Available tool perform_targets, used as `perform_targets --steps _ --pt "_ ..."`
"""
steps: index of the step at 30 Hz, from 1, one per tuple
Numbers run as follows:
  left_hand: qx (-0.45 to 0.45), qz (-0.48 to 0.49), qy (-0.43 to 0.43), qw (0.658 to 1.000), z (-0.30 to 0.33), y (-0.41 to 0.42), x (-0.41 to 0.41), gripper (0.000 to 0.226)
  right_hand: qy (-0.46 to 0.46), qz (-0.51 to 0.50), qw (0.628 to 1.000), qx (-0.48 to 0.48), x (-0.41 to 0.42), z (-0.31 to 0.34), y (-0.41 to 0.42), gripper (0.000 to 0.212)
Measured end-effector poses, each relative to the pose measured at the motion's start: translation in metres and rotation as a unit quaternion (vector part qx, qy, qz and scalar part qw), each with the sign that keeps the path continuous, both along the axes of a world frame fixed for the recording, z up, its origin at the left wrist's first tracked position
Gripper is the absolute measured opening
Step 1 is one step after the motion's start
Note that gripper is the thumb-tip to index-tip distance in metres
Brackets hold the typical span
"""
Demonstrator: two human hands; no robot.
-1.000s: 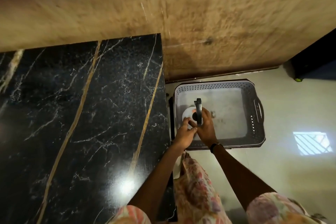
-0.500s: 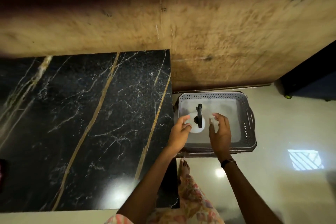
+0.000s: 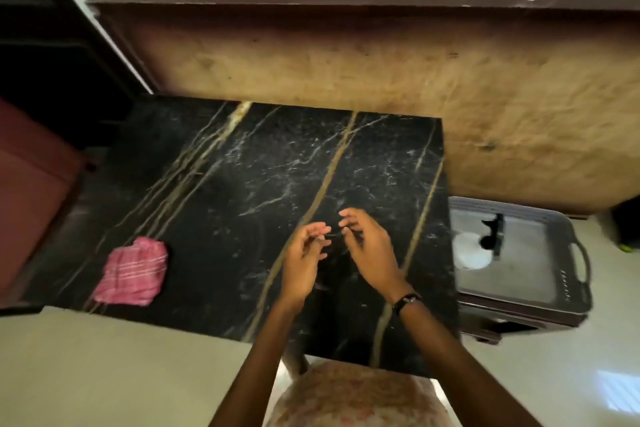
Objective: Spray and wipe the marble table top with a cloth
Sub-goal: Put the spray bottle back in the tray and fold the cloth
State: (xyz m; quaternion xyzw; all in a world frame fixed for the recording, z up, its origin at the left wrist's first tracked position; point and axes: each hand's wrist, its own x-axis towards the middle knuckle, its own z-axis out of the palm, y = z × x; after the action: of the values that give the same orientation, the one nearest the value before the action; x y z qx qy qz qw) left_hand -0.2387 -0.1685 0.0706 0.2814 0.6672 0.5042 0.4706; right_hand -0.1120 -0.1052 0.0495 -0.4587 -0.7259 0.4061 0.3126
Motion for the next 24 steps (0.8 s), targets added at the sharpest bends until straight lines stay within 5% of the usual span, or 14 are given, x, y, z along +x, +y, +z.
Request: perform_targets --steps 7,11,19,24 --pt "-0.043 0.172 0.056 0.982 -0.015 -0.092 -0.176 0.019 -0.008 0.132 0.989 -0.071 -0.188 -0.019 -0.061 0.023" --pt "-0.100 0.223 0.177 0.954 -0.029 -0.119 -0.250 0.020 -0.054 0.159 0.975 -0.144 -0.270 -0.032 -0.095 0.021" --pt "-0.250 0.213 0.257 0.909 -0.066 -0.133 -0.326 0.050 -0.136 0.096 0.956 -0.242 -0.352 -0.064 -0.123 0.040" --pt "-0.280 0.187 0.263 0.904 -0.068 -0.131 -0.333 0.064 -0.134 0.073 0.956 -0.252 -0.369 -0.073 -0.127 0.031"
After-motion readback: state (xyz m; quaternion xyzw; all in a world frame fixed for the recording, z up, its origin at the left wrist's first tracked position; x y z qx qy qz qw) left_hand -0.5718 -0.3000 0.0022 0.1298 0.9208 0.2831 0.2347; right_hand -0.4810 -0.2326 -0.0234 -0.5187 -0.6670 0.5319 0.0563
